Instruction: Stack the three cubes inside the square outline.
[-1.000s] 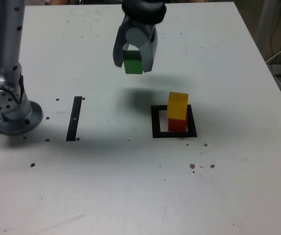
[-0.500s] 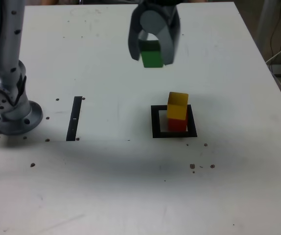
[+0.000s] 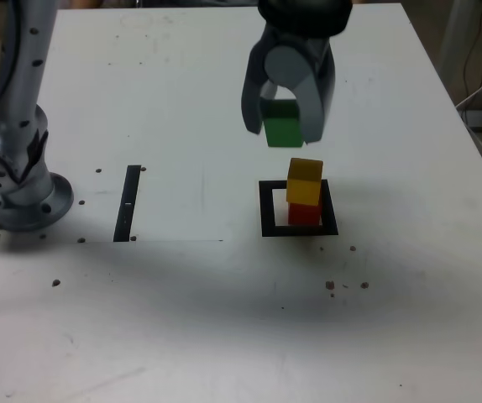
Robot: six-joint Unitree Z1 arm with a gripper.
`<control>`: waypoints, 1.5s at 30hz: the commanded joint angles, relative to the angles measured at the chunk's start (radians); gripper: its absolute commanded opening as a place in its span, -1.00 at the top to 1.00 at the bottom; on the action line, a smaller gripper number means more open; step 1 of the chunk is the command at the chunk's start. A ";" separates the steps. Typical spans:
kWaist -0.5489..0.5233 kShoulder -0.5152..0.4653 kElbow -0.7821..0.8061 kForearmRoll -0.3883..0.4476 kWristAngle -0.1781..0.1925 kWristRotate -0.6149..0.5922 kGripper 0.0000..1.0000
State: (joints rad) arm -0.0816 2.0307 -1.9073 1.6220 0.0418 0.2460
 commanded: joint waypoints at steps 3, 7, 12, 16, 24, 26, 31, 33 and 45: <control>-0.017 0.024 -0.019 0.014 -0.004 -0.013 0.40; -0.020 0.041 -0.024 0.013 -0.004 -0.014 0.40; -0.020 0.066 -0.030 0.012 -0.007 -0.014 0.40; -0.020 0.086 -0.037 0.008 -0.008 -0.014 0.40; -0.020 0.105 -0.042 0.002 -0.010 -0.014 0.40; -0.020 0.108 -0.043 -0.001 -0.009 -0.014 0.39; -0.017 0.114 -0.040 -0.010 -0.003 -0.010 0.16; -0.015 0.115 -0.037 -0.014 -0.004 -0.004 -0.21; -0.005 0.117 -0.012 -0.020 -0.006 0.008 -0.98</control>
State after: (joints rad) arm -0.0900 2.1432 -1.9210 1.5944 0.0367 0.2515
